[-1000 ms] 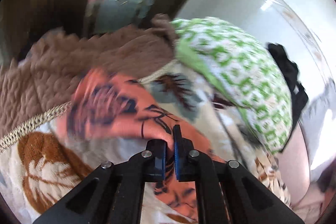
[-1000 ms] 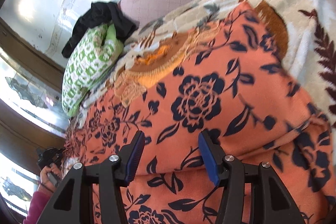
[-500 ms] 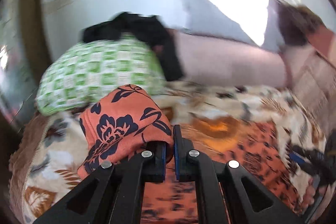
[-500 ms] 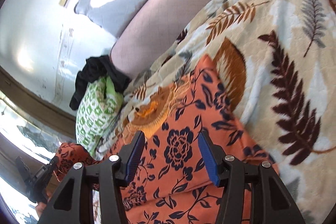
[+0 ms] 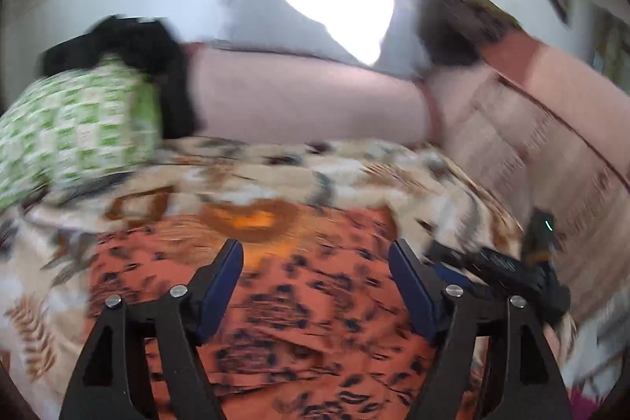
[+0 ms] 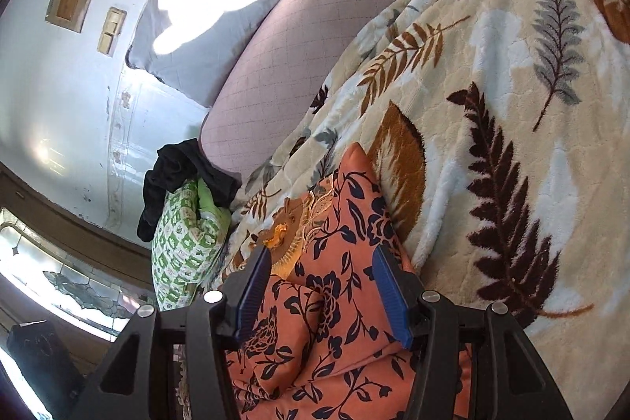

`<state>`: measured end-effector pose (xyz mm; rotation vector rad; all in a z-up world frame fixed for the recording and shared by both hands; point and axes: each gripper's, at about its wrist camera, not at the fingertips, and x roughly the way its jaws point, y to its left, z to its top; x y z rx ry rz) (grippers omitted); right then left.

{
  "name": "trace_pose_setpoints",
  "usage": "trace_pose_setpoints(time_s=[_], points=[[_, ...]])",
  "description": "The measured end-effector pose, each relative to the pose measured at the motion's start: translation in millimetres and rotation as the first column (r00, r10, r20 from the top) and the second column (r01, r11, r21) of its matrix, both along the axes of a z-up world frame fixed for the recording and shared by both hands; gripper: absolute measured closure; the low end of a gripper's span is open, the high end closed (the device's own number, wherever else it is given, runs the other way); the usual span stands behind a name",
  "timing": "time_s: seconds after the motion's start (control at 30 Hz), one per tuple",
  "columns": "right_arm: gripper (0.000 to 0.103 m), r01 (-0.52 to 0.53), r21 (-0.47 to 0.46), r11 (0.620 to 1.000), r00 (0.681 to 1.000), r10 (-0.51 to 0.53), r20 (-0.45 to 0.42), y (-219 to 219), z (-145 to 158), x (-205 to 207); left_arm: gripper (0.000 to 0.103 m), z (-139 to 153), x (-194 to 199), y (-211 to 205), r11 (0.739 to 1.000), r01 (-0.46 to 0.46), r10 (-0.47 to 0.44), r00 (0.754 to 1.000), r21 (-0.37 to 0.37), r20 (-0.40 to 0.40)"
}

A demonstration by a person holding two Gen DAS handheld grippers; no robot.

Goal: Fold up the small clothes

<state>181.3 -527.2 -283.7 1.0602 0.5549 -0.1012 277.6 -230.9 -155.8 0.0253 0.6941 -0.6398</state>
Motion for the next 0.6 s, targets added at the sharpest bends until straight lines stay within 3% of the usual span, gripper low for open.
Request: trace_pose_setpoints(time_s=[0.07, 0.13, 0.17, 0.23, 0.37, 0.47, 0.6], points=[[0.046, -0.055, -0.011, 0.998, 0.998, 0.055, -0.004, 11, 1, 7, 0.026, -5, 12, 43, 0.98, -0.196, 0.195, 0.981, 0.028, 0.017], [0.046, -0.114, -0.029, 0.993, 0.993, 0.114, -0.003, 26, 2, 14, 0.026, -21, 24, 81, 0.94, -0.338, 0.338, 0.941, 0.047, 0.006], [0.046, -0.146, -0.052, 0.988, 0.989, 0.146, -0.007, 35, 4, 18, 0.026, -32, 31, 100, 0.911, -0.407, 0.409, 0.913, 0.07, -0.007], [0.046, -0.213, -0.141, 0.967, 0.977, 0.211, -0.029, 59, 12, 25, 0.026, -56, 41, 137, 0.827, -0.549, 0.556, 0.83, 0.121, -0.037], [0.046, -0.353, -0.331, 0.875, 0.936, 0.336, -0.109, 115, 22, 38, 0.026, -97, 59, 185, 0.739, -0.654, 0.674, 0.723, 0.163, -0.154], [0.044, -0.417, -0.421, 0.806, 0.908, 0.386, -0.16, 145, 24, 42, 0.026, -107, 75, 198, 0.744, -0.648, 0.667, 0.711, 0.162, -0.221], [0.033, -0.443, -0.518, 0.732, 0.895, 0.397, -0.205, 175, 22, 50, 0.026, -117, 89, 198, 0.763, -0.607, 0.645, 0.732, 0.22, -0.22]])
